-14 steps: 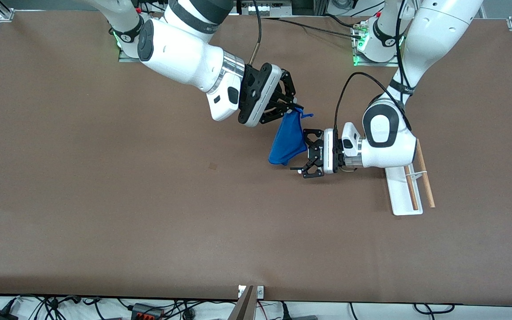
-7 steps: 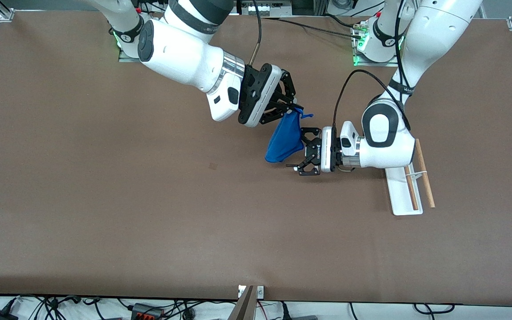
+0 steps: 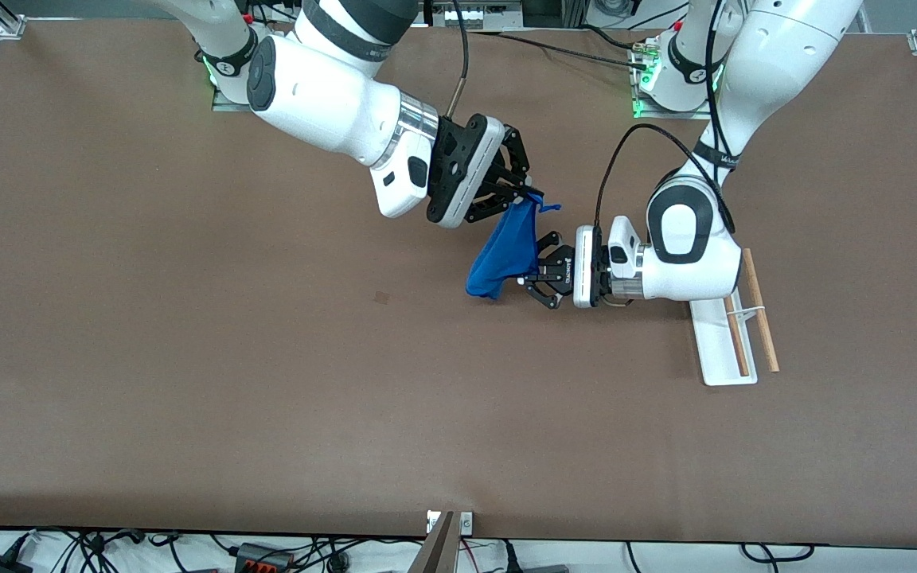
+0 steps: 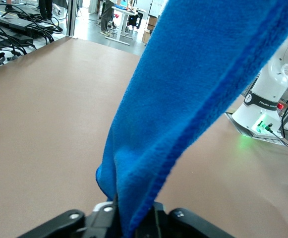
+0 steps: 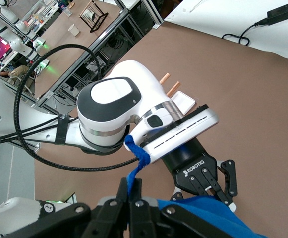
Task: Pass towel and hang on rack
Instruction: 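Open the right gripper to release the towel to the left gripper, then carry the towel over the dowel rack while the right gripper withdraws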
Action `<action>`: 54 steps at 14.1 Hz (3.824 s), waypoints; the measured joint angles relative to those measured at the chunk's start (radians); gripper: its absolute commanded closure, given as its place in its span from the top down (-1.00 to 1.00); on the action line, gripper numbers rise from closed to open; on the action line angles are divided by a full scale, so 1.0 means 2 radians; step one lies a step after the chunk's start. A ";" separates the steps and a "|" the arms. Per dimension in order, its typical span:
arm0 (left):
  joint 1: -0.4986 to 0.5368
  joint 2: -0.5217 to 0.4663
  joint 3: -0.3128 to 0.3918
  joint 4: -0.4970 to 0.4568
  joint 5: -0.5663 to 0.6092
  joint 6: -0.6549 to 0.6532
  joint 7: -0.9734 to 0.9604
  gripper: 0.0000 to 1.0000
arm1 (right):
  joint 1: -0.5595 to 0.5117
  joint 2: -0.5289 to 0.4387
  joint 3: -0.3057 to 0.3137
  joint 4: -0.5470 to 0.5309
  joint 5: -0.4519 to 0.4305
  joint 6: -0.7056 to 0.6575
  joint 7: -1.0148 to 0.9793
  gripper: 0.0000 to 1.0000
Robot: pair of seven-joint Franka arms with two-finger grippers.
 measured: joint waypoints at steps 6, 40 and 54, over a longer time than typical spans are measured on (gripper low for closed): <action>0.005 0.000 0.001 0.000 0.000 0.000 0.000 -1.00 | 0.000 0.002 0.000 0.000 -0.043 0.000 0.000 1.00; 0.091 -0.095 0.009 0.179 0.708 -0.303 -0.459 -1.00 | -0.209 -0.081 -0.203 0.005 -0.353 -0.343 0.260 1.00; 0.064 -0.030 0.011 0.284 0.810 -0.283 -0.319 -1.00 | -0.216 -0.208 -0.203 -0.168 -0.357 -0.308 0.241 1.00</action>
